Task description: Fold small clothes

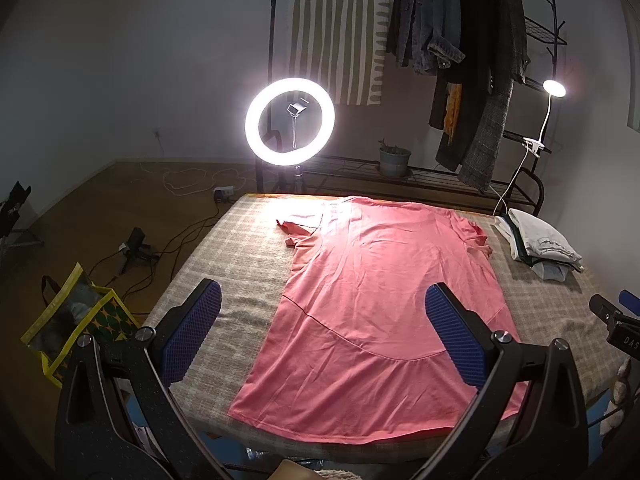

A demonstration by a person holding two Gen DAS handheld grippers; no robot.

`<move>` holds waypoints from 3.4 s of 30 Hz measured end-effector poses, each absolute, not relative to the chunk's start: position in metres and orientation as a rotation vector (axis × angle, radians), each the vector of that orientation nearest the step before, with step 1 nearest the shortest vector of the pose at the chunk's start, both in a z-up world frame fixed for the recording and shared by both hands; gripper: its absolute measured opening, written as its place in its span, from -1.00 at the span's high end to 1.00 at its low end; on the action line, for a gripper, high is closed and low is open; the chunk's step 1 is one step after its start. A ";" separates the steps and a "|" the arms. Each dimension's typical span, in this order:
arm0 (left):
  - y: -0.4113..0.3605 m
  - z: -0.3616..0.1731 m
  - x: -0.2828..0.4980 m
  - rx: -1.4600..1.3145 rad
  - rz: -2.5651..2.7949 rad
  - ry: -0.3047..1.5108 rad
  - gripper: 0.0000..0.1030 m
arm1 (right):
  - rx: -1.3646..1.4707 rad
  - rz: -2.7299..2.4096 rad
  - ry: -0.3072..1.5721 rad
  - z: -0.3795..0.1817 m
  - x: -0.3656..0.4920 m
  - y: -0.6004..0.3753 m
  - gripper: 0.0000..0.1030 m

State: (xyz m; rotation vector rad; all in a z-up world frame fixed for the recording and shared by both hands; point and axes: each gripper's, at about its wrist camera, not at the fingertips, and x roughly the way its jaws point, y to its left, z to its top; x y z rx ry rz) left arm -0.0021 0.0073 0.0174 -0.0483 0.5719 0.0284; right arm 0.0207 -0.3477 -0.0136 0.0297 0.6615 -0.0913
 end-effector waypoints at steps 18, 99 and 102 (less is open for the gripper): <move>0.008 0.019 -0.007 -0.058 0.029 0.584 -1.00 | 0.011 -0.106 0.648 -0.007 0.020 -0.345 -0.99; 0.143 -0.224 0.029 -0.460 0.180 1.075 -0.29 | 0.113 0.445 0.819 -0.019 0.277 -0.146 -0.80; 0.144 -0.231 0.032 -0.479 0.179 1.080 -0.12 | 0.085 0.464 0.881 -0.038 0.313 -0.118 -0.79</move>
